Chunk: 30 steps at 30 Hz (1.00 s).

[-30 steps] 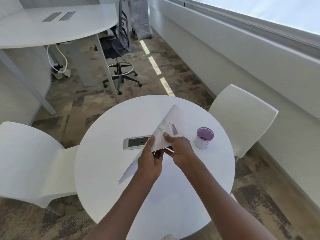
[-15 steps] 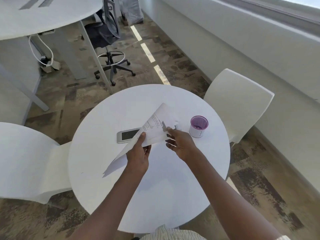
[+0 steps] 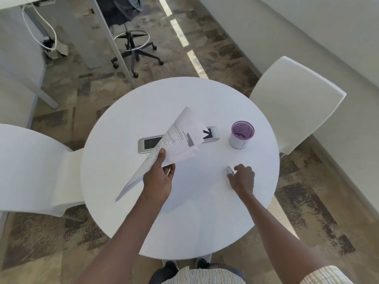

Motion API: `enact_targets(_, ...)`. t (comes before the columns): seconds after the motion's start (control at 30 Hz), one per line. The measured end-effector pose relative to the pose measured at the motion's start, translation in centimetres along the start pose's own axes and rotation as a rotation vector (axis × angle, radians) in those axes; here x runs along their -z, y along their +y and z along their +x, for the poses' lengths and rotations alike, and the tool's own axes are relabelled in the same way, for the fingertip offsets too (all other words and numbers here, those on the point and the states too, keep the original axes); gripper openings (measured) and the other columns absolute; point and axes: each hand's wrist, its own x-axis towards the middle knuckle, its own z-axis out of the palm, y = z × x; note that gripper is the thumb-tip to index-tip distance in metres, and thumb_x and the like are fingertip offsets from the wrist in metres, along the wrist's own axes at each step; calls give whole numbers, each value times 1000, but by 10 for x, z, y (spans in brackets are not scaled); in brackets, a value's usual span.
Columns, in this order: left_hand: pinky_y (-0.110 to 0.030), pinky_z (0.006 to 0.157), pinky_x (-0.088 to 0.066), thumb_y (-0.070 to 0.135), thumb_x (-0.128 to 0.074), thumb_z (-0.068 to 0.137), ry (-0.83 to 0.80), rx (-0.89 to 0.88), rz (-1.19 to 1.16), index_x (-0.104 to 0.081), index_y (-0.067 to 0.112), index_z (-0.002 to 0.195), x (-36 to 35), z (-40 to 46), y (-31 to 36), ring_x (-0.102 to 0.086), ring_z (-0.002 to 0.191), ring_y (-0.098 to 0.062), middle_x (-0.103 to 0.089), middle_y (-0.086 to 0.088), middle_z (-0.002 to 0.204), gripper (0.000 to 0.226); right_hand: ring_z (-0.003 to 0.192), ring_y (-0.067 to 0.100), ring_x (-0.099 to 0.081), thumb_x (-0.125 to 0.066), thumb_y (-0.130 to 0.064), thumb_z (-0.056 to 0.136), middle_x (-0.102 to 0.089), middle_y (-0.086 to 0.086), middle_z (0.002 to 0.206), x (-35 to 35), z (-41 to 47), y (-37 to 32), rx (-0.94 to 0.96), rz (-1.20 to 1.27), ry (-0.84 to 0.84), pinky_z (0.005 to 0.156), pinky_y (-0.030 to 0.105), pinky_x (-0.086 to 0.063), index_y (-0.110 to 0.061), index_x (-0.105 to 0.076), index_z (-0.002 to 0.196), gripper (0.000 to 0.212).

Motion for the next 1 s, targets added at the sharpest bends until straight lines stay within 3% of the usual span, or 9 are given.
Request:
enact_targets(0.2,-28,68,-57,15,-77,86,-10,7,19,-66,18,109,5,1,0,-68,92,-18,-74,-2,104,25,121,35,-46,-67,-24,92,-52,16,125,-22,-4,10,42,-258,-41,95,46,-44,-3,-53,122,40)
enact_targets(0.37,-29,74,-56,13,-77,86,16,-18,51,-66,18,111,7,3,2,-66,93,-19,-73,-3,107,28,111,40,-48,-46,7,90,-53,22,117,-28,-2,11,76,-229,-9,89,47,-47,3,-56,111,23)
enact_targets(0.5,-31,78,-57,14,-79,84,31,-52,81,-64,15,118,7,5,3,-67,91,-18,-72,-4,109,37,104,39,-53,-52,1,87,-58,23,105,-21,1,6,86,-84,-42,82,40,-43,4,-59,101,16)
enact_targets(0.6,-30,78,-57,15,-80,84,34,-98,97,-64,17,120,8,7,5,-67,91,-17,-72,-3,111,40,81,32,-59,-63,-5,79,-65,17,81,-9,-10,-10,62,189,-66,68,39,-47,0,-62,85,8)
enact_targets(0.67,-29,76,-57,15,-80,84,31,-125,95,-64,17,122,8,7,7,-67,95,-18,-72,-3,113,42,64,23,-64,-68,-8,76,-69,11,71,3,-24,-28,51,372,-83,57,31,-50,-7,-66,85,9)
enact_targets(0.77,-27,73,-58,17,-80,84,34,-153,97,-63,17,126,7,5,9,-66,97,-18,-72,-2,118,46,44,7,-60,-70,-9,74,-71,3,73,20,-47,-55,142,529,-103,43,16,-46,-15,-68,84,12)
enact_targets(1.0,-28,78,-57,17,-77,86,-31,-184,79,-64,20,125,2,-9,9,-66,109,-20,-72,-2,119,41,50,7,-56,-65,-10,77,-71,-2,69,54,-104,-108,401,667,-120,56,24,-49,-19,-75,92,20)
